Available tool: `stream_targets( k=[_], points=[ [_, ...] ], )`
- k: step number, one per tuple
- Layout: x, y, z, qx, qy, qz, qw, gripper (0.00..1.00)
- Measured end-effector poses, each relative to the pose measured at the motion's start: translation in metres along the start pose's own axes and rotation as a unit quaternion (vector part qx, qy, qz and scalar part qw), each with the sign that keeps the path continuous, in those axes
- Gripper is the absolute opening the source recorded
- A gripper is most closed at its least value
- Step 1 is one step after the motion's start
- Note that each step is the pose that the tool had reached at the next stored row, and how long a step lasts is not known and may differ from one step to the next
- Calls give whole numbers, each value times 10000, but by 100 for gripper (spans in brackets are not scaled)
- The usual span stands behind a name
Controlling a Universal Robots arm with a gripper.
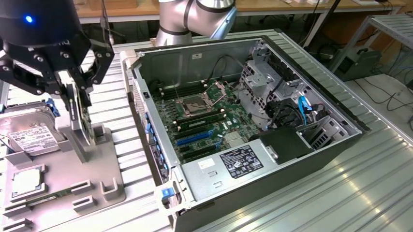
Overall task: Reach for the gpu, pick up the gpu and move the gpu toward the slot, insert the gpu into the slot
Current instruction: 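Pick up the gpu and move the gpu toward the slot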
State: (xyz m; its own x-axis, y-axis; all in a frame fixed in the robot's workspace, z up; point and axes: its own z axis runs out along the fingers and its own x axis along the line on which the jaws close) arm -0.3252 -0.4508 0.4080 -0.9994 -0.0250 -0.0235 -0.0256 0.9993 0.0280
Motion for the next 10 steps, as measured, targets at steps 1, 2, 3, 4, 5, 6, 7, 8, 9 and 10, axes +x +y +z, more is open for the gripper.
stream_targets(
  k=[1,2,3,4,5,6,7,8,9,10],
  points=[
    [-1,1,-44,0,0,0,10000,28],
    [-2,3,-95,0,0,0,10000,28],
    [-3,4,-140,0,0,0,10000,28],
    [-5,5,-191,0,0,0,10000,28],
    [-5,6,-225,0,0,0,10000,28],
    [-6,7,-260,0,0,0,10000,28],
    [-7,8,-294,0,0,0,10000,28],
    [-8,9,-326,0,-1,0,10000,28],
    [-8,9,-342,0,-1,0,10000,28],
    [-8,9,-346,-1,-3,-1,10000,28]
  ],
)
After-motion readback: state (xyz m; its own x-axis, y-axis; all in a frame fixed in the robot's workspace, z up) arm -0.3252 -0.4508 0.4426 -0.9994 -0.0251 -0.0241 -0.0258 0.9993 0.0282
